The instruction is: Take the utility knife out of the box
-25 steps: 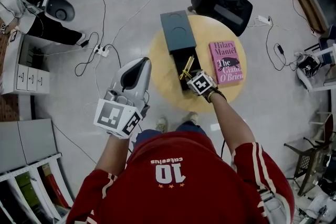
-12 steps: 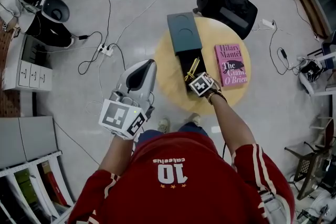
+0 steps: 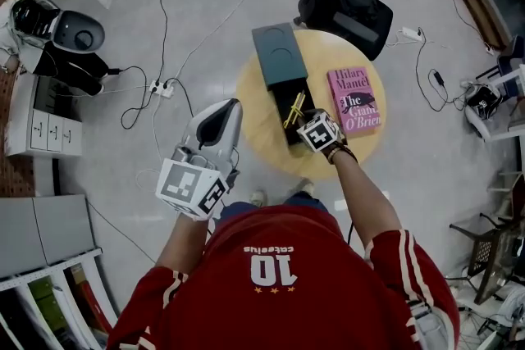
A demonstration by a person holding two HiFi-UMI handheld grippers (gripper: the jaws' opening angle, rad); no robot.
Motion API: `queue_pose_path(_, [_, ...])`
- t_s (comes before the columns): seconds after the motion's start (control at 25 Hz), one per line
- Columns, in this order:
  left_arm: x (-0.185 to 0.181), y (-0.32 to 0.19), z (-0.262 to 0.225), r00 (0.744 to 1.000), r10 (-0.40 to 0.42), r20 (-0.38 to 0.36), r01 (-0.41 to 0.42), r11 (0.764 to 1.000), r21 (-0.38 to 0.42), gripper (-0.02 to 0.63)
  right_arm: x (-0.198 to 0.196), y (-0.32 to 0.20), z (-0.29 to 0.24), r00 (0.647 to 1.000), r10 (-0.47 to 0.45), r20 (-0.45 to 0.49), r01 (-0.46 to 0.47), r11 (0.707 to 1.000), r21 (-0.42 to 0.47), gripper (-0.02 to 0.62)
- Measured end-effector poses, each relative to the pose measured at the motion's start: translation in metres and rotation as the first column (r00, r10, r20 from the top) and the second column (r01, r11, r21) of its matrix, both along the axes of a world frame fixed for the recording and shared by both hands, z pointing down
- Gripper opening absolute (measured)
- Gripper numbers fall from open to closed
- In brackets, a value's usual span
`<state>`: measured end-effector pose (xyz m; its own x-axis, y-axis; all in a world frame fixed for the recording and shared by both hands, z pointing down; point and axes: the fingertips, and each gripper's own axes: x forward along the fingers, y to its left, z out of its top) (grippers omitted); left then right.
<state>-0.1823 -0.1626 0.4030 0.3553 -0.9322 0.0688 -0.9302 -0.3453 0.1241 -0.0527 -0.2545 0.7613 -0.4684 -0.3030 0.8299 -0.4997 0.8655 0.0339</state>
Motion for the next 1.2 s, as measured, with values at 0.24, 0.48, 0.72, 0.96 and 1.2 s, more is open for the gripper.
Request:
queue_pose_path(0.24, [0.014, -0.007, -0.002, 0.999, 0.039, 0.01, -0.039, 0.999, 0.009, 0.003, 0.003, -0.006, -0.072, 0.991, 0.006, 0.134, -0.021, 0.994, 0.105, 0.049])
queue_pose_path(0.48, [0.031, -0.019, -0.005, 0.996, 0.09, 0.016, -0.091, 0.996, 0.019, 0.003, 0.008, 0.0, -0.178, 0.953, 0.002, 0.304, -0.077, 0.969, 0.237, 0.049])
queue_pose_path(0.72, [0.051, -0.036, -0.011, 0.989, 0.147, 0.019, -0.148, 0.988, 0.036, 0.003, 0.021, 0.011, -0.271, 0.897, -0.02, 0.442, -0.148, 0.928, 0.342, 0.049])
queue_pose_path(0.96, [0.067, -0.046, -0.024, 0.98, 0.199, 0.027, -0.2, 0.978, 0.062, 0.003, 0.045, 0.021, -0.348, 0.809, -0.003, 0.588, -0.271, 0.886, 0.378, 0.049])
queue_pose_path(1.2, [0.073, -0.053, -0.034, 0.976, 0.216, 0.028, -0.217, 0.973, 0.083, 0.003, 0.069, 0.035, -0.408, 0.733, -0.022, 0.679, -0.358, 0.837, 0.413, 0.049])
